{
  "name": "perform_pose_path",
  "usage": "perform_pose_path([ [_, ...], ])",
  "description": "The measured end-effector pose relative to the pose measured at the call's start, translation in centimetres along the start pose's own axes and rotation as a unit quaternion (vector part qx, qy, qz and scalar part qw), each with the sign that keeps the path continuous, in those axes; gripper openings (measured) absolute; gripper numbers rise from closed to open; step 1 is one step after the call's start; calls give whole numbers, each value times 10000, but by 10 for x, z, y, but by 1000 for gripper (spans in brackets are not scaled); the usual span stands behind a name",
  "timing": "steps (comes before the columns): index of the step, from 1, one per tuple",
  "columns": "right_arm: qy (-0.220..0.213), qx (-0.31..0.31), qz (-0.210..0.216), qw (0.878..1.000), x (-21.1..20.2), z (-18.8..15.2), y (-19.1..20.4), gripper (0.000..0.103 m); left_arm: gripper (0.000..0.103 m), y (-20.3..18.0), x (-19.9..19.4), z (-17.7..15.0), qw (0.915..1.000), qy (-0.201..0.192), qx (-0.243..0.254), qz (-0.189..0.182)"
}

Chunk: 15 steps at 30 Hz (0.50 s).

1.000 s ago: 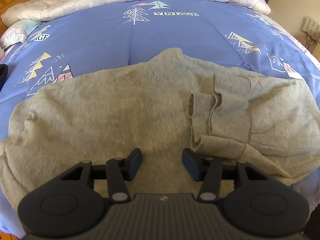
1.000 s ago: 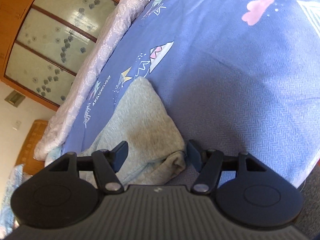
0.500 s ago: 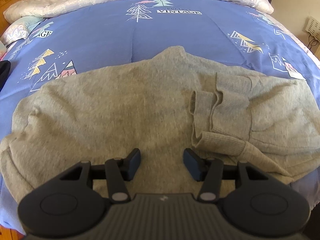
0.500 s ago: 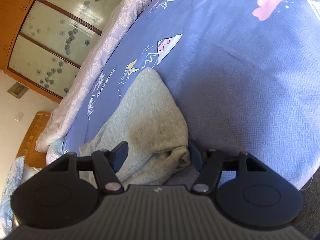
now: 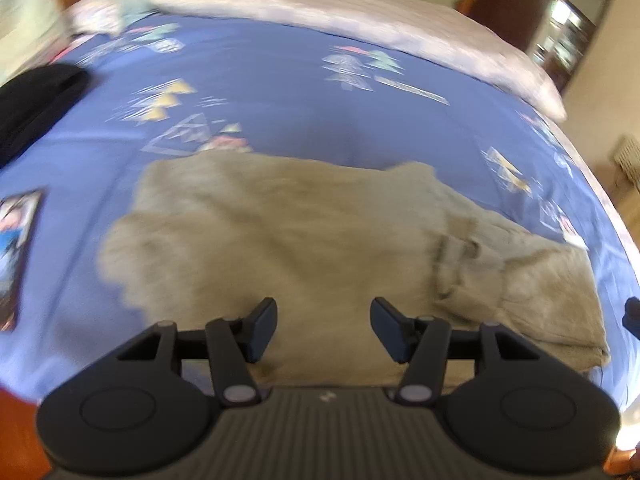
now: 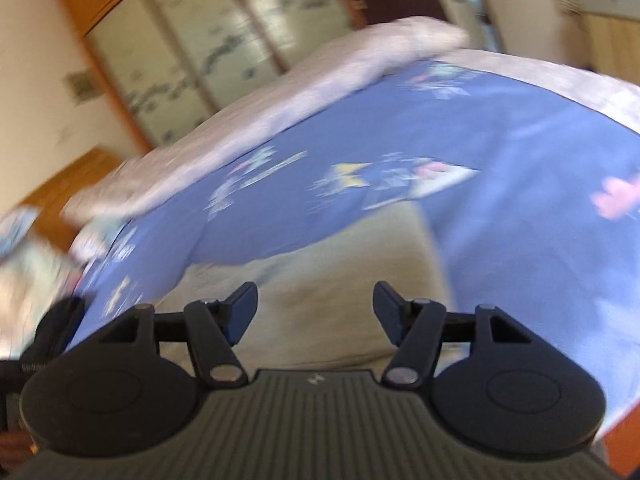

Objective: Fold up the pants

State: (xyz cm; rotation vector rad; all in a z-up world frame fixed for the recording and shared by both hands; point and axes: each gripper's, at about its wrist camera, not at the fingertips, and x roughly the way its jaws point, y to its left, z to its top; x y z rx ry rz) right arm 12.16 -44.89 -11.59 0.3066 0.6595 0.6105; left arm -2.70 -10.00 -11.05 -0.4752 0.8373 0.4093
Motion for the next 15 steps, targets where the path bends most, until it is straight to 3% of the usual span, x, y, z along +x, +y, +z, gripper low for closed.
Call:
perform_pose_path([
  [4, 372, -668, 426, 9962, 23, -6, 42, 54, 53, 37, -18, -5, 9988, -145, -461, 124],
  [8, 705, -1370, 742, 9853, 50, -17, 84, 53, 54, 66, -28, -4, 9958, -272, -855, 175],
  [12, 909, -1970, 876, 9722, 73, -28, 120, 48, 57, 92, -34, -6, 9917, -388, -1213, 160],
  [15, 1106, -2122, 845, 9673, 92, -36, 132, 37, 57, 109, -28, -10, 9884, -328, -1477, 130],
])
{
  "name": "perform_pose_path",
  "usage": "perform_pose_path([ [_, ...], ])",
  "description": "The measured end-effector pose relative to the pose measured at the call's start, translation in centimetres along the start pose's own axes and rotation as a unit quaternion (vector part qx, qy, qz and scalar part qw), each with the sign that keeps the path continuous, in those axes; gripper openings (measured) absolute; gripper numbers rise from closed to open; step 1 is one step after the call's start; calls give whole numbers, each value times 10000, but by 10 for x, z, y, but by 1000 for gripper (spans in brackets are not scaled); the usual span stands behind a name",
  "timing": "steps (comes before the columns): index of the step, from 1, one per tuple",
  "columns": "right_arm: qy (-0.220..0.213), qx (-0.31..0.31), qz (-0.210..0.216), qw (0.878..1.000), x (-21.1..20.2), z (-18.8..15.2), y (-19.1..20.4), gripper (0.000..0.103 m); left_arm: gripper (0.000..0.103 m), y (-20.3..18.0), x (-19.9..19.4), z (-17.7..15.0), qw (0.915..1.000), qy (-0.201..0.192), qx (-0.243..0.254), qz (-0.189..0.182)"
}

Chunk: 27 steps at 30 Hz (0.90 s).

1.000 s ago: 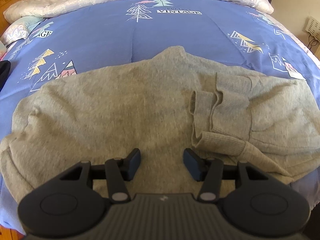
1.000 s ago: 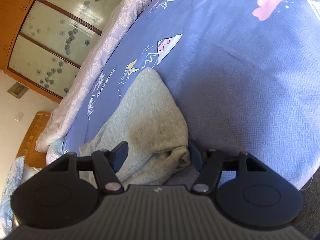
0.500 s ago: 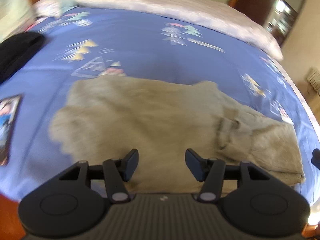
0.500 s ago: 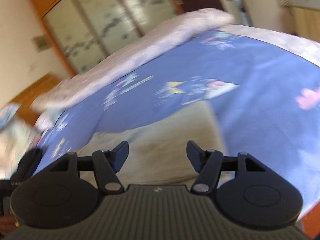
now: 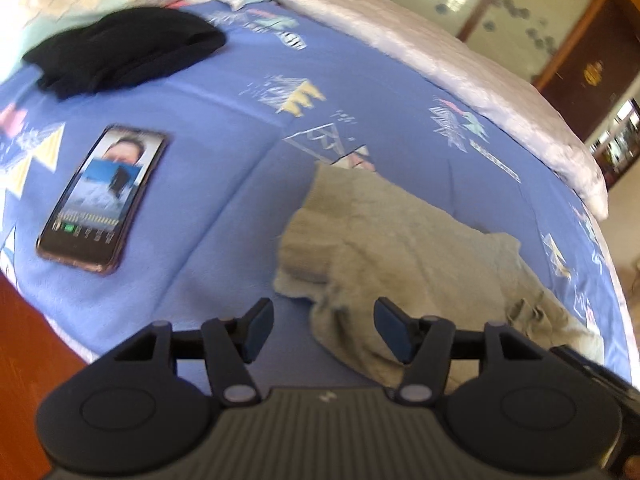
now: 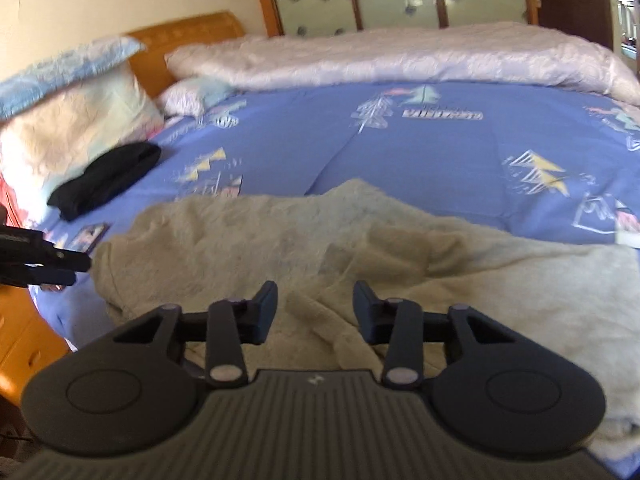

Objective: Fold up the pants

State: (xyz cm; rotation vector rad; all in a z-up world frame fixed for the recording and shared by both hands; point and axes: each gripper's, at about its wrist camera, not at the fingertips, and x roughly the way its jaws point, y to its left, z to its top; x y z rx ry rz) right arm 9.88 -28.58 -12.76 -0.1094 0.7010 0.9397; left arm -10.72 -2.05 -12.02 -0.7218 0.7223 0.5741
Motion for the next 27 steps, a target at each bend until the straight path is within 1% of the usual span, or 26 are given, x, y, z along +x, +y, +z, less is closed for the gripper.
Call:
perform_pose_path([
  [1, 152, 32, -82, 9998, 11, 0, -2, 31, 57, 4, 3, 0, 9999, 30, -96, -29],
  [3, 636, 130, -485, 9967, 33, -1, -6, 27, 57, 12, 6, -2, 9996, 72, -259, -118],
  [4, 848, 237, -588, 9944, 42, -2, -10, 26, 57, 15, 7, -2, 9994, 83, -303, -153],
  [6, 831, 392, -538, 9943, 39, 2, -11, 26, 59, 19, 10, -1, 9991, 111, -363, -212],
  [7, 818, 341, -542, 9946, 35, 5, -8, 27, 60, 21, 11, 0, 9989, 119, -380, -255],
  [8, 711, 277, -514, 9958, 28, 8, -4, 30, 62, 22, 12, 0, 9987, 131, -401, -301],
  [9, 552, 187, -433, 9974, 20, 10, 0, 30, 65, 24, 14, 2, 9982, 162, -437, -373],
  [11, 224, -91, -133, 9996, 4, 17, 14, 33, 68, 28, 18, 8, 9968, 224, -556, -529],
  [13, 32, -393, 197, 9990, -4, 22, 34, 45, 69, 34, 23, 13, 9953, 261, -679, -644],
  [14, -12, -548, 384, 9978, -7, 24, 44, 46, 72, 36, 26, 17, 9947, 275, -715, -684],
  [15, -19, -705, 571, 9959, -8, 25, 54, 49, 75, 36, 29, 19, 9944, 279, -734, -707],
  [16, -2, -853, 726, 9937, -9, 25, 63, 51, 75, 38, 31, 22, 9941, 281, -754, -727],
  [18, 89, -1224, 939, 9880, -5, 24, 85, 52, 76, 40, 36, 26, 9934, 302, -800, -763],
  [21, 178, -1740, 1099, 9784, 2, 23, 113, 53, 81, 47, 43, 27, 9906, 396, -973, -877],
  [23, 203, -2031, 1190, 9717, 7, 22, 131, 56, 81, 54, 49, 27, 9880, 502, -1121, -937],
  [24, 203, -2172, 1227, 9682, 9, 22, 139, 60, 82, 57, 51, 27, 9866, 548, -1188, -971],
  [25, 195, -2332, 1269, 9639, 12, 21, 148, 62, 82, 60, 53, 27, 9851, 581, -1255, -1023],
  [27, 213, -2612, 1327, 9559, 21, 20, 162, 62, 83, 64, 55, 28, 9826, 608, -1356, -1115],
])
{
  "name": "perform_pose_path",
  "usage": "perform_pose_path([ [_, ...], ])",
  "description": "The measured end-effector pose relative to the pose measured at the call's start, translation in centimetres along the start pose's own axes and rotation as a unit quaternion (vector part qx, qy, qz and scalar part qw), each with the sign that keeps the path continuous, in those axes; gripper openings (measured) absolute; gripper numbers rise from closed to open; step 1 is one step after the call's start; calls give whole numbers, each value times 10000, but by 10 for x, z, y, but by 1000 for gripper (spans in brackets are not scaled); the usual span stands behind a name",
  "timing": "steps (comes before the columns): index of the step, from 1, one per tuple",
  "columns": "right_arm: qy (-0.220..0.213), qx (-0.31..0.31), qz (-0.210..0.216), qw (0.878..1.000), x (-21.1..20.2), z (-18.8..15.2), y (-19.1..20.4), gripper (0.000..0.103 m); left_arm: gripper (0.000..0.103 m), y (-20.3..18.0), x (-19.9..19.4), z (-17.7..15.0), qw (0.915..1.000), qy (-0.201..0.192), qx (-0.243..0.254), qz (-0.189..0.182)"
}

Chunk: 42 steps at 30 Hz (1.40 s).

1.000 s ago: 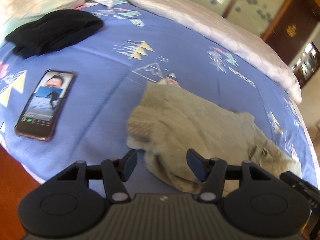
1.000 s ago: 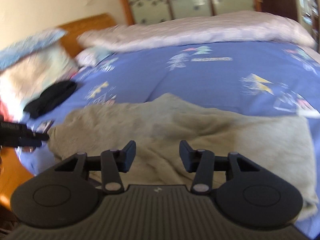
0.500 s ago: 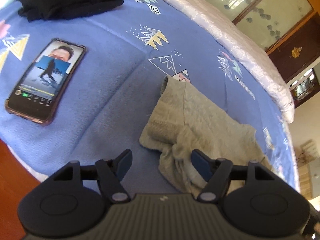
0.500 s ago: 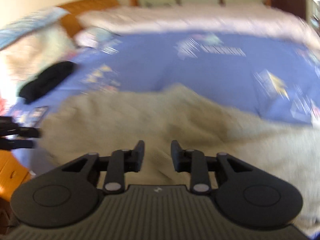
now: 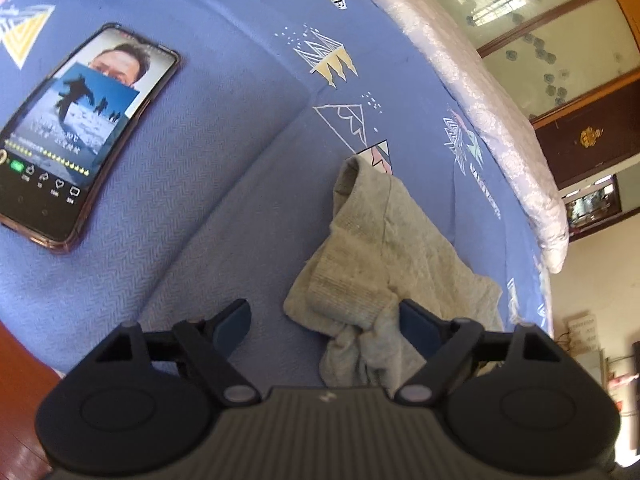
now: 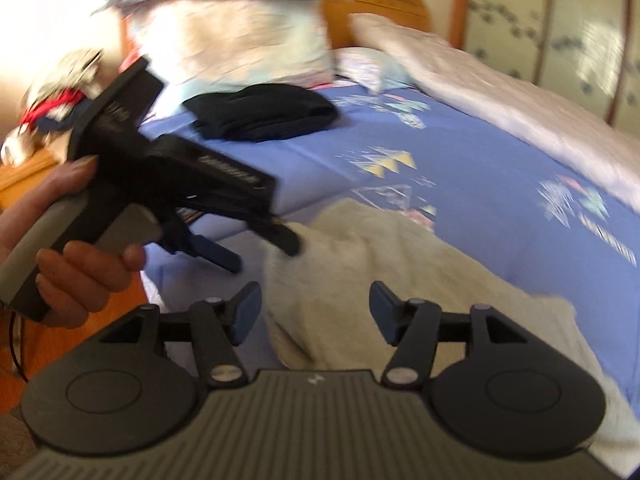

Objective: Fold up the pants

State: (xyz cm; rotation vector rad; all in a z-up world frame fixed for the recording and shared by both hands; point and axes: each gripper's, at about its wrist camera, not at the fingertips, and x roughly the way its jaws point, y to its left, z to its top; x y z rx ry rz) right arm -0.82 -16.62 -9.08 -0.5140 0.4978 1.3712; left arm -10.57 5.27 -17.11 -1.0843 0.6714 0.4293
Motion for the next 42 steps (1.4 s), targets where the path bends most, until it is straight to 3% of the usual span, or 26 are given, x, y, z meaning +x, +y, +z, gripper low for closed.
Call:
perform_pose_path([
  [5, 346, -357, 28, 9988, 38, 6, 16, 63, 84, 1, 3, 2, 10000, 38, -65, -58],
  [9, 644, -860, -441, 9932, 72, 0, 28, 62, 84, 2, 3, 3, 9999, 57, -111, -86],
  [11, 695, -1024, -714, 9897, 83, -5, 28, 42, 84, 3, 1, 4, 9999, 41, -136, -82],
  [13, 691, -466, -657, 9944, 79, 1, 16, 29, 84, 2, -2, 5, 9998, 13, -145, -102],
  [15, 642, 634, -389, 9952, 68, 7, -8, 26, 84, -1, -4, 6, 9995, 26, -173, -252],
  [19, 456, 2332, 128, 9713, 53, 4, -55, 25, 84, -16, 0, 7, 9984, 86, -141, -545],
  [24, 218, 3082, 345, 9504, 38, -2, -72, 25, 85, -33, 15, 11, 9975, 105, -123, -682],
  [26, 185, 3050, 363, 9515, 34, -2, -70, 25, 82, -37, 23, 15, 9973, 110, -171, -712],
  [28, 173, 2942, 341, 9550, 33, -2, -65, 25, 66, -40, 33, 18, 9970, 154, -187, -733],
  [29, 168, 2852, 310, 9578, 32, -1, -62, 25, 50, -42, 38, 20, 9979, 188, -154, -599],
  [30, 161, 2760, 253, 9607, 33, -1, -61, 25, 44, -43, 41, 21, 9983, 222, -124, -521],
  [35, 166, 2191, 2, 9756, 34, 0, -48, 30, 39, -42, 34, 19, 9992, 170, -49, -356],
  [39, 35, 1563, -327, 9872, 36, 2, -33, 53, 39, -36, 25, 19, 9991, 176, -129, -363],
  [42, -135, 942, -499, 9942, 37, 5, -18, 63, 39, -36, 23, 19, 9992, 179, -103, -340],
])
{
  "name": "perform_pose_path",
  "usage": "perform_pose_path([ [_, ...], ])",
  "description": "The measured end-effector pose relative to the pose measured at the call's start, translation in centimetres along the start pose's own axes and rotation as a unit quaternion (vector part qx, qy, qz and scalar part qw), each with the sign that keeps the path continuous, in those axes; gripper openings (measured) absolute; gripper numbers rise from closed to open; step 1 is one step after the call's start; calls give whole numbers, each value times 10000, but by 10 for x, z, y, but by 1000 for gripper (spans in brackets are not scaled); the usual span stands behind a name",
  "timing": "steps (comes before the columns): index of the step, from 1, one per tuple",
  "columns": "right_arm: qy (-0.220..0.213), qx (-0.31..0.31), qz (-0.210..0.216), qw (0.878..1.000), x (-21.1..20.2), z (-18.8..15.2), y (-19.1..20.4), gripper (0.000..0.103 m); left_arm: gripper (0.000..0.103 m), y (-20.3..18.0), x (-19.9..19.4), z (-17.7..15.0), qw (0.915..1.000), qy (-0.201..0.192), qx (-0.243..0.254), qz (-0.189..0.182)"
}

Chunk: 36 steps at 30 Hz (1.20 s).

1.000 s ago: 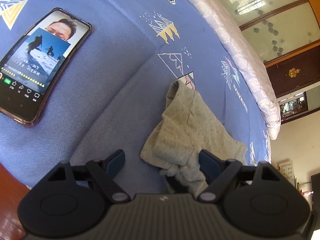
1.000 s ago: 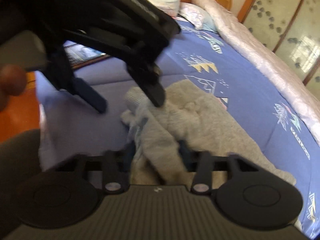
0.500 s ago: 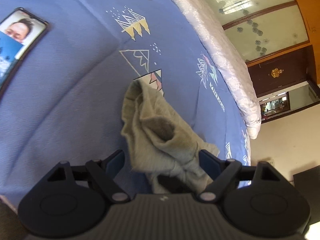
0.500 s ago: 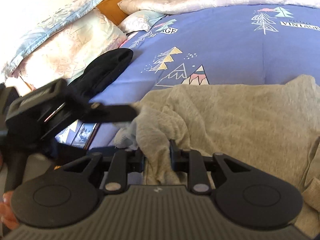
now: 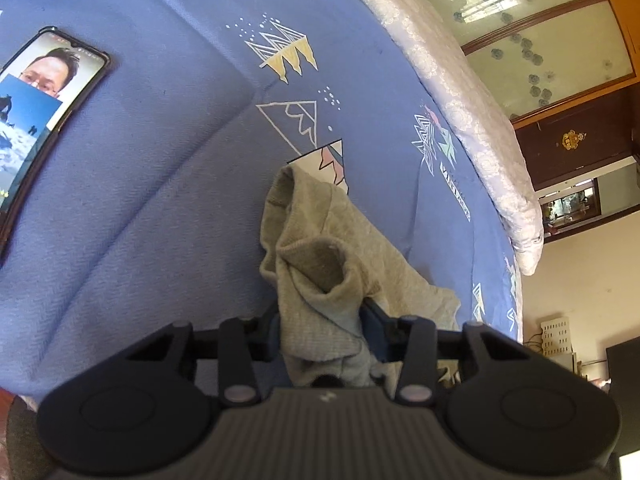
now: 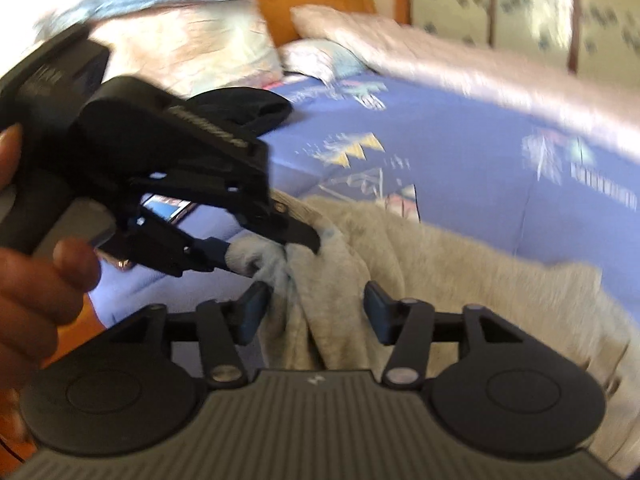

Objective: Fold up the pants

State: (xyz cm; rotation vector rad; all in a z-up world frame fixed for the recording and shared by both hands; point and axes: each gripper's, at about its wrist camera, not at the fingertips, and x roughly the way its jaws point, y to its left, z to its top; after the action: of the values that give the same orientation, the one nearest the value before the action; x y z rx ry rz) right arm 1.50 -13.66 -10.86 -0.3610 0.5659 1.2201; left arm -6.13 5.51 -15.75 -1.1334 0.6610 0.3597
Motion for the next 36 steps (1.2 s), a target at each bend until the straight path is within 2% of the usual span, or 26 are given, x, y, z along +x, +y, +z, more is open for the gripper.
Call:
perform_pose_path([
  [2, -131, -377, -95, 9992, 4, 2, 9, 65, 39, -1, -1, -1, 10000, 4, 34, 13],
  [5, -133, -911, -178, 9956, 19, 4, 21, 63, 41, -3, -8, 0, 9998, -88, 146, 29],
  [6, -93, -1015, -168, 9947, 24, 4, 23, 56, 45, -4, -11, 1, 9996, -168, 195, 86],
  [7, -48, -1089, -230, 9938, 27, 3, 25, 33, 49, -4, -14, 2, 9993, -256, 205, 163],
  [8, 76, -1119, -253, 9934, 32, 3, 25, 28, 56, -2, -17, 3, 9993, -301, 186, 135],
  [10, 199, -891, -142, 9957, 36, 3, 20, 27, 64, 4, -20, 7, 9995, -305, 85, -84],
  [12, 209, -682, -116, 9974, 34, 5, 15, 26, 74, 7, -19, 9, 9996, -272, 58, -105],
  [15, 226, -272, -10, 9994, 31, 10, 2, 26, 76, 12, -8, 11, 9998, -150, -40, -139],
  [16, 231, -114, 36, 9997, 30, 12, -4, 26, 75, 14, -2, 13, 9997, -67, -98, -210],
  [17, 234, 13, 81, 9997, 29, 14, -9, 26, 66, 16, 5, 16, 9995, 33, -143, -272],
  [18, 231, 98, 113, 9996, 29, 14, -11, 26, 44, 16, 13, 19, 9992, 148, -135, -344],
  [20, 247, 296, 102, 9992, 27, 15, -16, 25, 27, 9, 23, 24, 9989, 283, -149, -335],
  [22, 229, 513, 40, 9984, 26, 16, -25, 25, 24, -12, 20, 24, 9994, 190, 161, -253],
  [25, -100, 938, 6, 9955, 8, 24, -40, 25, 24, -56, 5, 16, 9966, -80, 797, -192],
  [28, -577, 1242, -182, 9904, -25, 25, -48, 25, 24, -106, -6, 6, 9903, -184, 1326, -361],
  [30, -921, 1451, -388, 9843, -51, 22, -61, 25, 24, -148, -6, -9, 9823, -156, 1810, -466],
  [33, -1367, 2084, -681, 9660, -95, 4, -95, 25, 24, -215, 9, -46, 9628, -11, 2654, -512],
  [36, -1670, 2935, -949, 9365, -139, -27, -140, 25, 24, -277, 40, -93, 9399, 288, 3365, -508],
])
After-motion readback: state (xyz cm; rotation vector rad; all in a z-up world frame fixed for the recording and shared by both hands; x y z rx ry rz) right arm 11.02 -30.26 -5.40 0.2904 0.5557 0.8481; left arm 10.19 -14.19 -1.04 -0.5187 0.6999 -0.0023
